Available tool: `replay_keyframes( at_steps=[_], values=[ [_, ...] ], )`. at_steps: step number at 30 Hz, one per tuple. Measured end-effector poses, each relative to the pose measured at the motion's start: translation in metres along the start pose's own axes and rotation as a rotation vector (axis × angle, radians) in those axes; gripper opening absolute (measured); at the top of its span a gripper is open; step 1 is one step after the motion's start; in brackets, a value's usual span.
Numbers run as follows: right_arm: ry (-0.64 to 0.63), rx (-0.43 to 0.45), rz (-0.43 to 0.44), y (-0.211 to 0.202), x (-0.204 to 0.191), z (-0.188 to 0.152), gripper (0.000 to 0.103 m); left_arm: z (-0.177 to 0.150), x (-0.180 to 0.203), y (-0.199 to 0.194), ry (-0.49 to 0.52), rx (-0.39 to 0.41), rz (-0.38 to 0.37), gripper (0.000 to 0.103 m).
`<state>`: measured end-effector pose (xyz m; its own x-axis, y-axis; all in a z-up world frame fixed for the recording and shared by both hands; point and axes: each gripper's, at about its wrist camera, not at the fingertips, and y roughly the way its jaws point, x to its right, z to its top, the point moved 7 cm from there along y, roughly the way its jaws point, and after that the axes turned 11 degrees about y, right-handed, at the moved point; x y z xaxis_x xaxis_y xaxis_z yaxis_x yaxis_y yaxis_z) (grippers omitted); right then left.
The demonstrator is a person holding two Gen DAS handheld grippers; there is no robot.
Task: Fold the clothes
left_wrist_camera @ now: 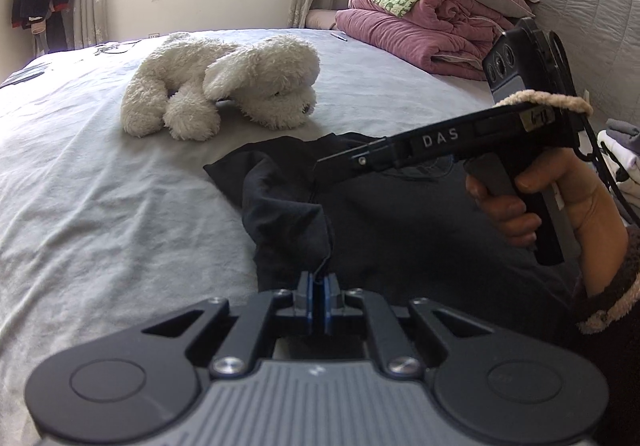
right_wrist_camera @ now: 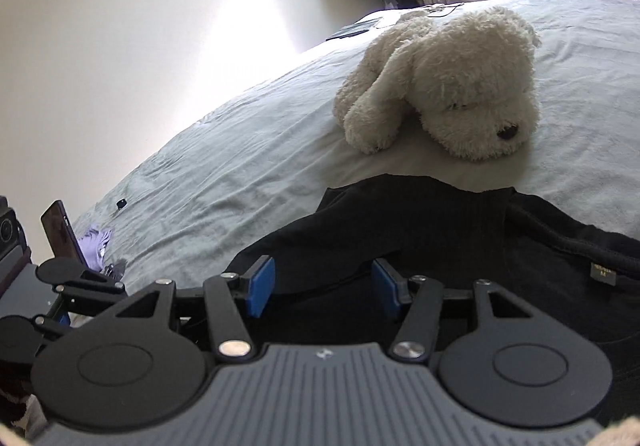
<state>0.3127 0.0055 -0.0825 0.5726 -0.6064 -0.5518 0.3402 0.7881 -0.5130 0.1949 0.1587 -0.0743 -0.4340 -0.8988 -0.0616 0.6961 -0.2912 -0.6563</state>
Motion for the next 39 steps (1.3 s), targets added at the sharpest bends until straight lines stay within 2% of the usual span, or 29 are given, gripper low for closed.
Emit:
replay_keyframes(
  at_steps=[2,4,5,7,8,9,13,21,24,26,29,30,33,36,38,39],
  values=[
    [0.005,0.006,-0.039,0.005,0.003,0.0,0.057,-0.003,0.004,0.005,0.024,-0.015,0.011,0.005],
    [0.001,-0.006,-0.068,0.014,0.004,-0.002,0.044,-0.004,0.008,0.008,0.041,-0.026,0.013,0.005],
    [0.003,-0.012,-0.081,0.02,0.004,-0.003,0.029,-0.004,0.01,0.009,0.048,-0.028,0.011,0.005],
    [0.01,0.006,-0.103,0.025,0.007,-0.002,0.02,-0.004,0.013,0.01,0.06,-0.03,0.008,0.005],
    [0.014,0.017,-0.114,0.028,0.009,-0.002,0.008,-0.004,0.015,0.01,0.066,-0.032,0.006,0.005],
    [0.019,0.035,-0.113,0.027,0.009,0.0,0.004,-0.004,0.017,0.01,0.069,-0.031,0.001,0.005],
    [0.071,0.169,-0.115,0.01,0.015,0.015,0.003,-0.002,0.021,0.01,0.069,-0.015,-0.019,0.006],
    [0.137,0.308,-0.133,-0.017,0.022,0.032,0.003,0.004,0.034,0.012,0.068,0.006,-0.057,0.006],
    [0.14,0.306,-0.157,-0.014,0.026,0.033,0.003,0.006,0.043,0.011,0.075,0.013,-0.111,0.006],
    [0.13,0.28,-0.206,-0.008,0.031,0.03,0.003,0.008,0.047,0.009,0.075,0.02,-0.16,0.007],
    [0.113,0.246,-0.274,0.002,0.04,0.025,0.003,0.013,0.045,0.003,0.038,0.043,-0.201,0.012],
    [0.131,0.241,-0.261,0.003,0.042,0.025,0.003,0.014,0.041,0.001,0.022,0.054,-0.205,0.015],
    [0.167,0.238,-0.216,0.002,0.045,0.025,0.005,0.018,0.033,-0.005,0.023,0.085,-0.166,0.027],
    [0.183,0.238,-0.201,-0.001,0.045,0.026,0.013,0.018,0.029,-0.004,0.083,0.072,-0.109,0.041],
    [0.198,0.228,-0.194,-0.002,0.046,0.025,0.013,0.024,0.014,0.002,0.076,0.052,-0.062,0.043],
    [0.204,0.226,-0.193,-0.003,0.046,0.025,0.013,0.027,0.004,0.006,0.029,0.048,-0.053,0.044]
  ],
)
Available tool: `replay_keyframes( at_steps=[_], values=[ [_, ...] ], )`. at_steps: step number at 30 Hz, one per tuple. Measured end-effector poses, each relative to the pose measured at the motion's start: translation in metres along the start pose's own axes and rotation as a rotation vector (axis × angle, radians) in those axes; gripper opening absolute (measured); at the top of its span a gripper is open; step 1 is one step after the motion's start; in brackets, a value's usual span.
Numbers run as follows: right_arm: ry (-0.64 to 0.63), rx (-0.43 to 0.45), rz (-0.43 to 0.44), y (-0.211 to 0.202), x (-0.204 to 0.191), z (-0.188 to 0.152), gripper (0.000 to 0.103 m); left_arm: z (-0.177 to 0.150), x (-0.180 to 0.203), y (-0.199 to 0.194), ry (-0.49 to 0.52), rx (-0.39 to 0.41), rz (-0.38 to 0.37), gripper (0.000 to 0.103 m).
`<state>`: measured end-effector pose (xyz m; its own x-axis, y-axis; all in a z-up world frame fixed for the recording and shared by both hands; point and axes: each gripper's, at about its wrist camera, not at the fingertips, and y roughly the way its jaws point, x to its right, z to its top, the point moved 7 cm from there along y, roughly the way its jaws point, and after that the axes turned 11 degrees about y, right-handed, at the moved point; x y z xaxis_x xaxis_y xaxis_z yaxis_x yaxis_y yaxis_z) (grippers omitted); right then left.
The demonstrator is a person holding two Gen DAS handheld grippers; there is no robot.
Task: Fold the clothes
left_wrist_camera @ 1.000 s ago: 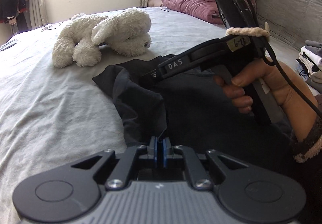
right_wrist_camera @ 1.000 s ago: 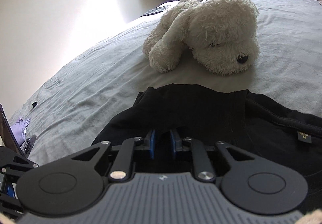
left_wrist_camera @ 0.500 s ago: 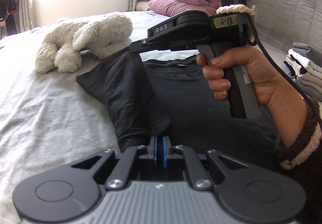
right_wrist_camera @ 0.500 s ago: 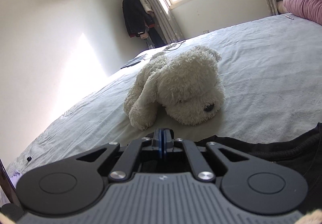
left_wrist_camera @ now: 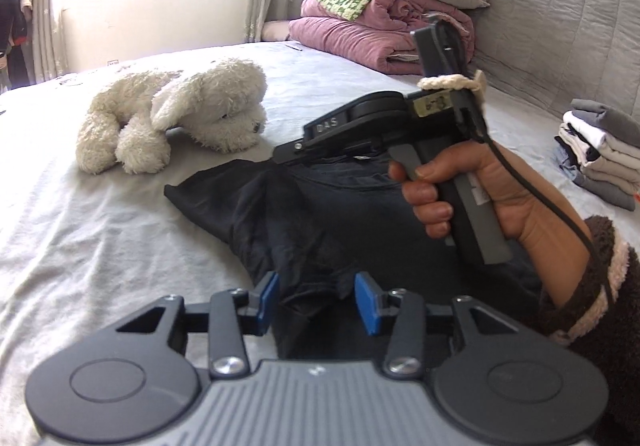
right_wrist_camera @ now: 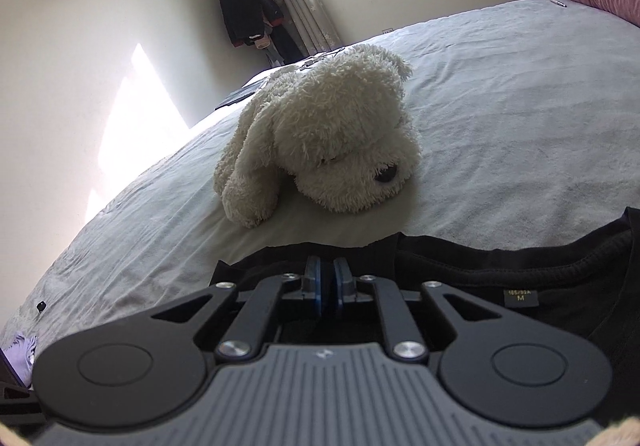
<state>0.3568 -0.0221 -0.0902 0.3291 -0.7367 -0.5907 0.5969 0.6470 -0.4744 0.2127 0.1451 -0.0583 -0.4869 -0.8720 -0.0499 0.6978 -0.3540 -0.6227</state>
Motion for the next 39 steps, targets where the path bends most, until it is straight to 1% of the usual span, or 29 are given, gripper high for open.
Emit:
replay_keyframes(
  at_steps=[1,2,4,5,7,8,9,10,11,13,14,16,17,18,19,20,23,27,31,32,34,37,39],
  values=[
    [0.001,-0.002,-0.002,-0.001,0.0,0.0,0.013,0.003,-0.012,0.004,-0.053,-0.002,0.008,0.044],
    [0.0,-0.007,-0.004,-0.001,0.0,0.0,0.013,0.005,-0.027,0.01,-0.137,0.005,-0.003,0.044],
    [-0.006,-0.029,-0.001,0.0,-0.001,-0.002,0.014,0.009,-0.052,0.024,-0.274,0.039,-0.017,0.043],
    [-0.003,-0.041,-0.001,0.0,0.0,-0.003,0.016,0.011,-0.061,0.031,-0.312,0.06,-0.011,0.043],
    [0.005,-0.063,0.0,0.001,0.002,-0.004,0.027,0.013,-0.08,0.046,-0.387,0.092,0.014,0.04],
    [0.01,-0.068,-0.004,0.002,0.004,-0.005,0.034,0.013,-0.087,0.052,-0.418,0.098,0.027,0.039],
    [0.009,-0.071,-0.006,0.004,0.005,-0.006,0.036,0.012,-0.093,0.057,-0.456,0.109,0.035,0.032],
    [0.008,-0.074,-0.008,0.006,0.005,-0.007,0.036,0.01,-0.099,0.063,-0.495,0.121,0.042,0.025],
    [0.002,-0.071,-0.005,0.007,0.003,-0.009,0.036,0.009,-0.102,0.067,-0.525,0.132,0.043,0.024],
    [-0.014,-0.064,0.003,0.01,-0.001,-0.011,0.036,0.009,-0.106,0.071,-0.572,0.151,0.044,0.016],
    [-0.021,-0.06,0.007,0.012,-0.003,-0.013,0.035,0.009,-0.108,0.073,-0.595,0.161,0.045,0.016],
    [-0.051,-0.048,0.017,0.013,-0.01,-0.015,0.024,0.009,-0.111,0.077,-0.638,0.167,0.052,0.016],
    [-0.064,-0.043,0.015,0.013,-0.011,-0.015,0.013,0.009,-0.111,0.081,-0.652,0.152,0.057,0.016],
    [-0.078,-0.038,0.012,0.012,-0.013,-0.015,0.011,0.009,-0.111,0.085,-0.656,0.133,0.071,0.013],
    [-0.072,-0.037,0.014,0.011,-0.012,-0.014,0.011,0.009,-0.111,0.089,-0.66,0.113,0.085,0.006],
    [-0.064,-0.036,0.016,0.011,-0.011,-0.013,0.008,0.01,-0.11,0.09,-0.655,0.108,0.098,0.005],
    [-0.044,-0.032,0.0,0.01,-0.006,-0.011,0.008,0.01,-0.109,0.091,-0.648,0.13,0.107,0.004],
    [-0.039,-0.043,-0.033,0.012,-0.001,-0.012,0.008,0.005,-0.106,0.087,-0.629,0.193,0.109,0.004],
    [-0.026,-0.032,-0.034,0.008,0.001,-0.007,0.008,0.004,-0.108,0.077,-0.621,0.239,0.116,0.004],
    [-0.026,-0.028,-0.031,0.006,0.001,-0.006,0.006,0.004,-0.109,0.075,-0.619,0.25,0.118,0.004],
    [-0.03,-0.017,-0.029,0.001,-0.001,-0.002,0.005,0.004,-0.113,0.069,-0.636,0.28,0.107,0.003],
    [-0.037,-0.006,-0.031,-0.007,-0.004,0.002,0.005,0.001,-0.119,0.067,-0.671,0.294,0.096,0.003],
    [-0.022,-0.016,-0.031,-0.009,-0.003,0.003,0.005,0.0,-0.123,0.066,-0.694,0.302,0.088,0.003]
  ],
)
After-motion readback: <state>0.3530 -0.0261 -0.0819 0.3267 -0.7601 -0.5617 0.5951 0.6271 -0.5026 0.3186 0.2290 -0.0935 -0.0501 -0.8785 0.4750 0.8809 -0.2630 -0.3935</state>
